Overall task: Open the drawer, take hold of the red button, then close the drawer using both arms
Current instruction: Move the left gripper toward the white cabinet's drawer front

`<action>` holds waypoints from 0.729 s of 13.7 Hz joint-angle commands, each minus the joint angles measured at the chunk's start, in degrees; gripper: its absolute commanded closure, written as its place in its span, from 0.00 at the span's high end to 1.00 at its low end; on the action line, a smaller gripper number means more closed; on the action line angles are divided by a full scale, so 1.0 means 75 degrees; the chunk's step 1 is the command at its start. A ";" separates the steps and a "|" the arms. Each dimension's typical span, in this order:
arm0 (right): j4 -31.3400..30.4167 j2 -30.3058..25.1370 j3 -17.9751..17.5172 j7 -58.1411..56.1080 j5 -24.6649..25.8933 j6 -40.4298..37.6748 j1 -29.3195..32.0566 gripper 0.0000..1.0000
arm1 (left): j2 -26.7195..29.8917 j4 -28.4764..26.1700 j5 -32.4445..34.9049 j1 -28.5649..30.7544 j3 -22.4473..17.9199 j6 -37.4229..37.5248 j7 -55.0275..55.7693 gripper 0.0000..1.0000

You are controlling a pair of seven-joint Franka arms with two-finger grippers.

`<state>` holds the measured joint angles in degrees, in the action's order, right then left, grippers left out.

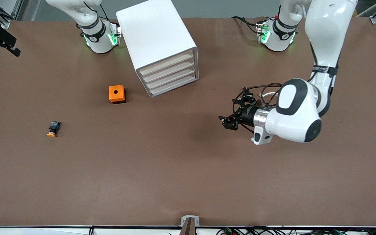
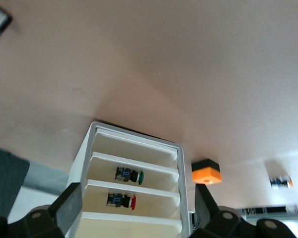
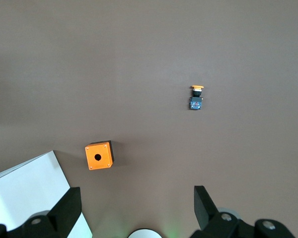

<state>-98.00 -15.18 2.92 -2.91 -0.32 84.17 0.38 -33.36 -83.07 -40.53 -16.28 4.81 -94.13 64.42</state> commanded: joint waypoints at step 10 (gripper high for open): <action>0.0362 0.1259 -0.0026 -0.0045 0.0113 0.0085 0.0137 1.00 | -0.1234 0.0669 -0.0653 -0.0500 0.0203 0.0363 0.5211 1.00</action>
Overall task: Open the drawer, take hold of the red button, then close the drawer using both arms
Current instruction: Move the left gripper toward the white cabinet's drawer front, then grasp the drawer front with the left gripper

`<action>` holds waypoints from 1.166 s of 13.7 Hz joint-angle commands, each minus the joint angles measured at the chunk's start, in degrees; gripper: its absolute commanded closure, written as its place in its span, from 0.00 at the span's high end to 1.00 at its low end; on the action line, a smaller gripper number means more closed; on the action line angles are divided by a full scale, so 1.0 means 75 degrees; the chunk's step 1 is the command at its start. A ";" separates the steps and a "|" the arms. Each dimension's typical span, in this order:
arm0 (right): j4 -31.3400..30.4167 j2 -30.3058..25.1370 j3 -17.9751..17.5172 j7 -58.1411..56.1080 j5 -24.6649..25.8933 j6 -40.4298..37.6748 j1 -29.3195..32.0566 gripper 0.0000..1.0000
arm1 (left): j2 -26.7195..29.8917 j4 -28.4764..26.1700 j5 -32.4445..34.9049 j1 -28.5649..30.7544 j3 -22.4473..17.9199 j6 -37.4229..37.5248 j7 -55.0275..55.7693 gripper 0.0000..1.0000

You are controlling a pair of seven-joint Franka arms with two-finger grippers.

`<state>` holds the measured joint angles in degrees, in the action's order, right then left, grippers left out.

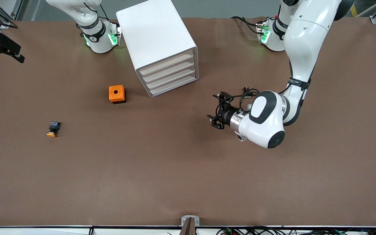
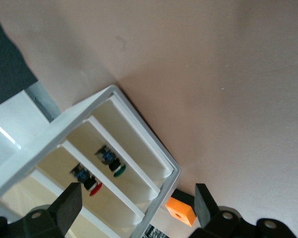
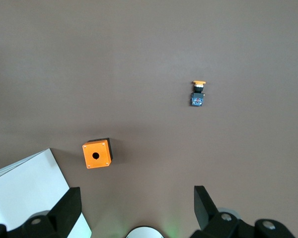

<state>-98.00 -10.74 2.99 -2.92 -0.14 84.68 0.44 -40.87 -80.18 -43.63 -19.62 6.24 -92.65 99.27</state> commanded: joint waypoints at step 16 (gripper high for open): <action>0.0974 0.1760 -0.0105 0.4498 -0.1000 -0.0533 -0.0244 1.00 | -0.1557 0.0261 -0.1881 -0.1157 0.0106 0.1912 0.3545 0.73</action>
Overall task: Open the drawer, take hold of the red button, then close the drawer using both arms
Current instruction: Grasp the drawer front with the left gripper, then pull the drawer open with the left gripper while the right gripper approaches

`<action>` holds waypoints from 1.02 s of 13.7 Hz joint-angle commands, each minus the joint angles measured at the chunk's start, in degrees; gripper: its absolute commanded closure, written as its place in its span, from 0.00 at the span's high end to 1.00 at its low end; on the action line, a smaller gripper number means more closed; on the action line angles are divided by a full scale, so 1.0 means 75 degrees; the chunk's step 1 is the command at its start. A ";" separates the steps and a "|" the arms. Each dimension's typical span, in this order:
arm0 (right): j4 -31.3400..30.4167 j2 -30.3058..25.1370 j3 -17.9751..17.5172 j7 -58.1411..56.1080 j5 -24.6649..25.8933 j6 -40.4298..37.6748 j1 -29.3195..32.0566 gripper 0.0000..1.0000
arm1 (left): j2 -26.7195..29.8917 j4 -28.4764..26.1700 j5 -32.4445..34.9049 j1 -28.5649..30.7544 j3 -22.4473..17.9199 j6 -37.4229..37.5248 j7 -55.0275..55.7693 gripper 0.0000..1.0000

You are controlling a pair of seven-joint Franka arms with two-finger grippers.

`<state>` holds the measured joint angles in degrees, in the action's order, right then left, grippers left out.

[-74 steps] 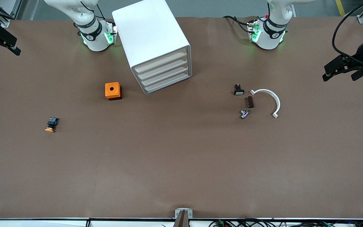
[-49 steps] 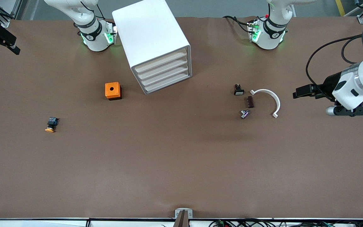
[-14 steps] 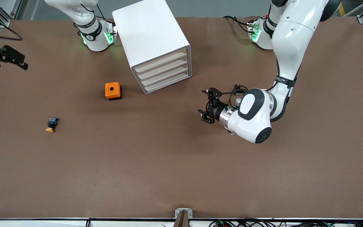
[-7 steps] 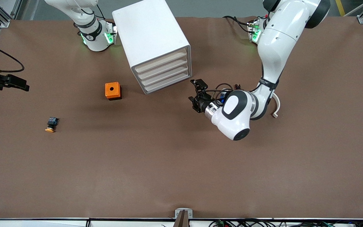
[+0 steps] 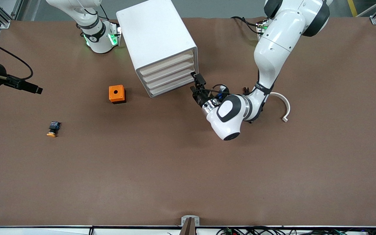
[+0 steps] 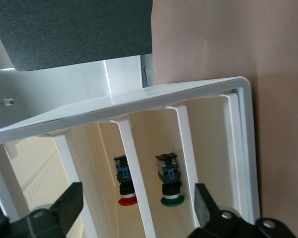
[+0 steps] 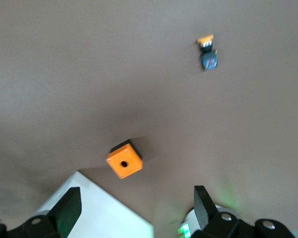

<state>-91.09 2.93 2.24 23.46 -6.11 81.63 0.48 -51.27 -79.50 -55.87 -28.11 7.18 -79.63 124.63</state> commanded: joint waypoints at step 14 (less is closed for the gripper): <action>-0.0101 0.0219 0.0006 0.5880 -0.0640 0.1643 -0.2640 1.00 | -0.0371 -0.0100 -0.0309 -0.0505 0.0284 0.0645 0.0234 0.50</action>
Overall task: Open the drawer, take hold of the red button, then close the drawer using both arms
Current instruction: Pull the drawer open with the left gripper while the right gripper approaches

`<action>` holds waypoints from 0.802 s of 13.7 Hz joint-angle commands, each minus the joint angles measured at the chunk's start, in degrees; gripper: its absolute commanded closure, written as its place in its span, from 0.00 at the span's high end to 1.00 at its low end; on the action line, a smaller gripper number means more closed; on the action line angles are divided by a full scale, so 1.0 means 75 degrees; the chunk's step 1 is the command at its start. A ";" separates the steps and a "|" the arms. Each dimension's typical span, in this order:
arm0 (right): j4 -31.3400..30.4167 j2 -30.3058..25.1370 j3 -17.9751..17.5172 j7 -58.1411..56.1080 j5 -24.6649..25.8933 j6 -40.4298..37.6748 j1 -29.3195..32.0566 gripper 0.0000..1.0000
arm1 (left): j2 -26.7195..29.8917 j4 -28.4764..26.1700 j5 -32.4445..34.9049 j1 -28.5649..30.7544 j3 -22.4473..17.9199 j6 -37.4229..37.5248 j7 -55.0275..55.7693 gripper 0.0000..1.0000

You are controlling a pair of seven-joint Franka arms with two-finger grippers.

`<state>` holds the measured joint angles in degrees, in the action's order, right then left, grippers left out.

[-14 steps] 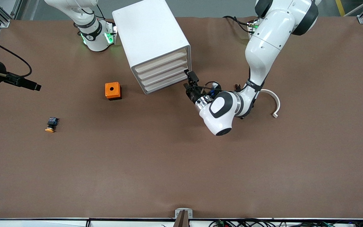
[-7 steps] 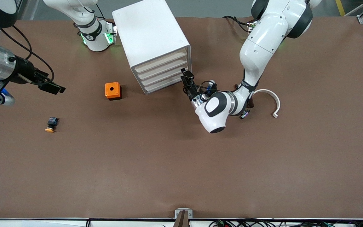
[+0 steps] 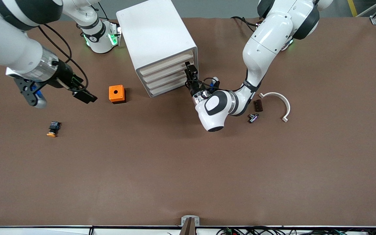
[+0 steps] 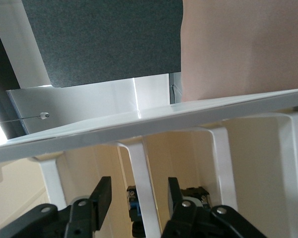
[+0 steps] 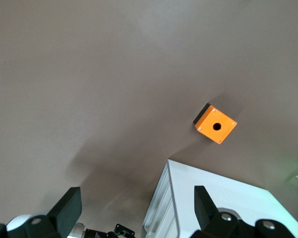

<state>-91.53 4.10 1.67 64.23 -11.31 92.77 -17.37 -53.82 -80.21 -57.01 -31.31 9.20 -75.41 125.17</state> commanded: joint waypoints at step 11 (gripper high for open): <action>-0.0264 0.0403 0.0083 0.2323 0.0606 0.0826 -0.1528 1.00 | -0.0195 0.0030 -0.0168 -0.0114 0.0039 0.0082 0.0138 0.06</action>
<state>-93.10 7.44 1.74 80.43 -7.72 98.45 -28.01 -54.63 -80.40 -57.23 -31.90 9.28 -74.88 126.88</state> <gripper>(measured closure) 0.000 0.846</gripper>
